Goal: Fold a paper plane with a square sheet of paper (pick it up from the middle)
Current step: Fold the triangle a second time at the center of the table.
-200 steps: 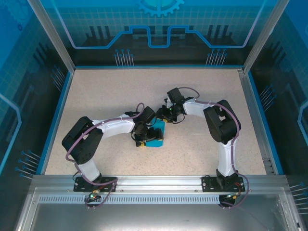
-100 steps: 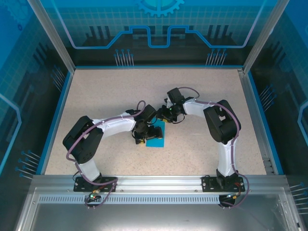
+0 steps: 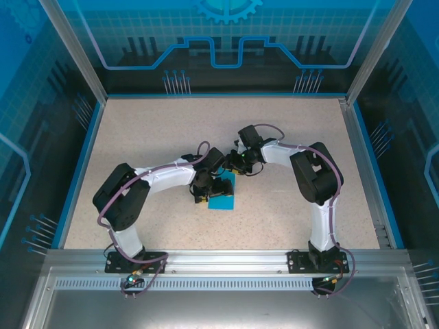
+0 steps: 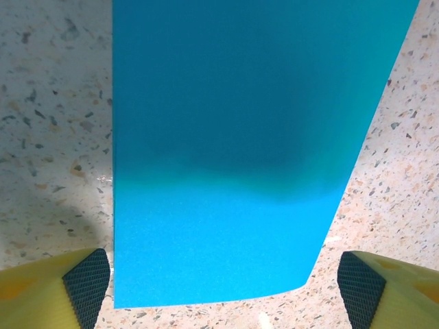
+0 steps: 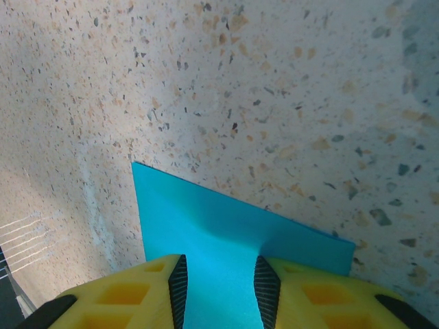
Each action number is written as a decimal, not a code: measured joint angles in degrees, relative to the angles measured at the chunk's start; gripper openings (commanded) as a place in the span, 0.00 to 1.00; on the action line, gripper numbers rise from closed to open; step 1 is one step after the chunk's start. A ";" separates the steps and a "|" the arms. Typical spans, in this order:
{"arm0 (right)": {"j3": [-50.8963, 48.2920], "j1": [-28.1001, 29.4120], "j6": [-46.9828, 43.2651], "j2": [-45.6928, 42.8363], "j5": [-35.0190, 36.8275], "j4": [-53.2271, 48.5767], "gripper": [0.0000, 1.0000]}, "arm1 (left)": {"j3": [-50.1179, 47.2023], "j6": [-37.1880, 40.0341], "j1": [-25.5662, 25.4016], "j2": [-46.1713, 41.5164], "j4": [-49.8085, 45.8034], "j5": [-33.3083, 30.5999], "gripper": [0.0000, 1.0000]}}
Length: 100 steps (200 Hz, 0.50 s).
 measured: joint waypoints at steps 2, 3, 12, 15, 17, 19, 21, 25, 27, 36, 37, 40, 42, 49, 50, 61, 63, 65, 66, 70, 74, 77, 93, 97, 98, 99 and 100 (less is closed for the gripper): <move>0.02 0.00 0.00 0.00 -0.02 -0.02 0.37 | 0.00 0.00 0.00 0.00 0.00 0.00 0.90; 0.02 0.00 0.00 0.00 0.00 -0.02 0.37 | -0.02 0.00 0.00 0.00 0.00 0.04 0.90; 0.02 0.00 0.00 0.00 0.00 -0.02 0.37 | -0.15 0.00 -0.02 0.00 0.02 0.35 0.90; 0.02 0.00 0.00 0.00 0.00 -0.02 0.37 | -0.24 -0.02 -0.02 0.00 0.07 0.46 0.90; 0.02 0.00 0.00 0.00 0.00 -0.02 0.37 | -0.31 -0.02 -0.02 0.00 0.09 0.48 0.90; 0.02 0.00 0.00 0.00 0.00 -0.02 0.37 | -0.33 -0.02 -0.02 0.00 0.07 0.57 0.90; 0.02 0.00 0.00 0.00 0.00 -0.02 0.37 | -0.37 -0.02 -0.02 0.00 0.02 0.66 0.90; 0.02 0.00 0.00 0.00 0.00 -0.02 0.37 | -0.46 -0.02 -0.07 0.00 -0.04 0.68 0.90; 0.02 0.00 0.00 0.00 0.00 -0.02 0.37 | -0.52 -0.02 -0.07 0.00 -0.04 0.79 0.90; 0.02 0.00 0.00 0.00 0.00 -0.02 0.37 | -0.68 -0.02 -0.17 0.00 -0.09 1.05 0.90; 0.02 0.00 0.00 0.00 0.00 -0.02 0.37 | -0.68 -0.02 -0.20 0.00 -0.13 1.05 0.90; 0.02 0.00 0.00 0.00 0.00 -0.02 0.37 | -0.72 -0.02 -0.26 0.00 -0.17 1.09 0.90; 0.02 0.00 0.00 0.00 0.00 -0.02 0.37 | -0.72 -0.02 -0.28 0.00 -0.24 1.09 0.90; 0.02 0.00 0.00 0.00 0.00 -0.02 0.37 | -0.76 -0.02 -0.44 0.00 -0.46 1.09 0.90; 0.02 0.00 0.00 0.00 0.00 -0.02 0.37 | -0.76 0.00 -0.46 0.00 -0.50 1.09 0.90; 0.02 0.00 0.00 0.00 -0.02 -0.02 0.37 | -0.83 0.00 -0.66 0.00 -0.79 1.09 0.90; 0.02 0.00 0.00 0.00 0.00 -0.02 0.37 | -0.85 0.00 -0.70 0.00 -0.85 1.09 0.90; 0.02 0.00 0.00 0.00 0.00 -0.02 0.37 | -0.87 0.00 -0.72 0.00 -0.90 1.09 0.90; 0.02 0.00 0.00 0.00 0.00 -0.02 0.37 | -0.90 0.00 -0.72 0.00 -0.92 1.09 0.90; 0.02 0.00 0.00 0.00 0.00 -0.02 0.37 | -0.98 0.00 -0.76 0.00 -0.94 1.09 0.90; 0.02 0.00 0.00 0.00 0.00 -0.02 0.37 | -1.05 0.00 -0.81 0.00 -0.96 1.11 0.90; 0.02 0.00 0.00 0.00 0.00 -0.02 0.37 | -1.09 0.00 -0.81 0.00 -1.03 1.11 0.90; 0.02 0.00 0.00 0.00 0.00 -0.02 0.37 | -1.20 -0.02 -0.90 0.00 -1.25 1.36 0.90; 0.02 0.00 0.00 0.00 0.00 -0.02 0.37 | -1.20 -0.02 -0.92 0.00 -1.22 1.42 0.90; 0.02 0.00 0.00 0.00 0.00 -0.02 0.37 | -1.20 0.00 -0.92 0.00 -1.22 1.46 0.90; 0.02 0.00 0.00 0.00 0.00 -0.04 0.37 | -1.20 0.00 -0.94 0.00 -1.22 1.46 0.90; 0.02 0.00 0.00 0.00 0.00 -0.02 0.37 | -1.20 0.00 -0.94 0.00 -1.22 1.49 0.90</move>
